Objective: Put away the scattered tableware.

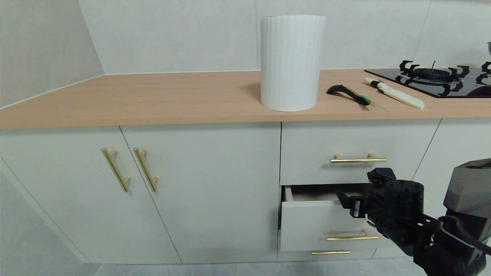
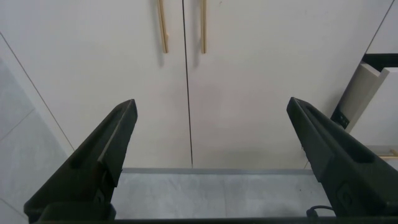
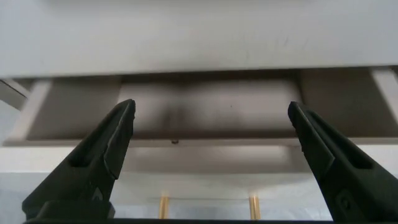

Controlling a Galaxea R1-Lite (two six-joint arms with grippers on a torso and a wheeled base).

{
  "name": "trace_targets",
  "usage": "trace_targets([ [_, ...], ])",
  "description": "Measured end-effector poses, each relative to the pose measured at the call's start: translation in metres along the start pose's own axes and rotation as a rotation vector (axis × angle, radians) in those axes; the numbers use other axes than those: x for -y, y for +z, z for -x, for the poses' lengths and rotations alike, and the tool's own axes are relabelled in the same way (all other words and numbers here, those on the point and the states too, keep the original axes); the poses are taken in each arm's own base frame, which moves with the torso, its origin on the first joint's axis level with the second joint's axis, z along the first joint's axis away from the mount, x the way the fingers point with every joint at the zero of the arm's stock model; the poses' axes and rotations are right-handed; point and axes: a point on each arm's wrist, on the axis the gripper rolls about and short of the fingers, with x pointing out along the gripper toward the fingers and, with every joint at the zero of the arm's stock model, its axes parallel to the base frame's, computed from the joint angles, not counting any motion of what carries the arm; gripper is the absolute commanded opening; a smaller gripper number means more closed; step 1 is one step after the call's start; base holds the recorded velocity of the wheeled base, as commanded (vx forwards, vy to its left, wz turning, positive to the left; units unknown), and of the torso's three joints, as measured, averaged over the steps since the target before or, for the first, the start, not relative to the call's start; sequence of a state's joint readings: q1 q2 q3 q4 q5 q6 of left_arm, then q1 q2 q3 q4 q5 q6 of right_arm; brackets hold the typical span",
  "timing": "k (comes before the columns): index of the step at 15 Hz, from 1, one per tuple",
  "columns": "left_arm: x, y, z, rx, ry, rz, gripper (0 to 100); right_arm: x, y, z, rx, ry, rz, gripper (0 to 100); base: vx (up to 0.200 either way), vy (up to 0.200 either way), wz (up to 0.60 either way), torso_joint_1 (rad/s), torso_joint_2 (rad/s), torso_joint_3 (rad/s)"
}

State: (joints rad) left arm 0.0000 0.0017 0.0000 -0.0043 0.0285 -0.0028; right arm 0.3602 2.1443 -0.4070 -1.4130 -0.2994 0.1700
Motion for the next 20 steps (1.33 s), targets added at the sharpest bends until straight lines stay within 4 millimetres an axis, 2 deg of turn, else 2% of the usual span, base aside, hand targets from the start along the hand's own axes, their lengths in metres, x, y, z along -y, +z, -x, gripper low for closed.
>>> trace_targets([
  [11, 0.000, 0.000, 0.000, 0.000, 0.000, 0.000, 100, 0.003, -0.012, 0.004, -0.052, -0.006, 0.059, 100, 0.000, 0.000, 0.00, 0.000, 0.00, 0.000],
  [20, 0.000, 0.000, 0.000, 0.000, 0.000, 0.000, 100, 0.008, -0.002, 0.025, -0.160, -0.006, 0.102, 100, 0.000, 0.000, 0.00, 0.000, 0.00, 0.000],
])
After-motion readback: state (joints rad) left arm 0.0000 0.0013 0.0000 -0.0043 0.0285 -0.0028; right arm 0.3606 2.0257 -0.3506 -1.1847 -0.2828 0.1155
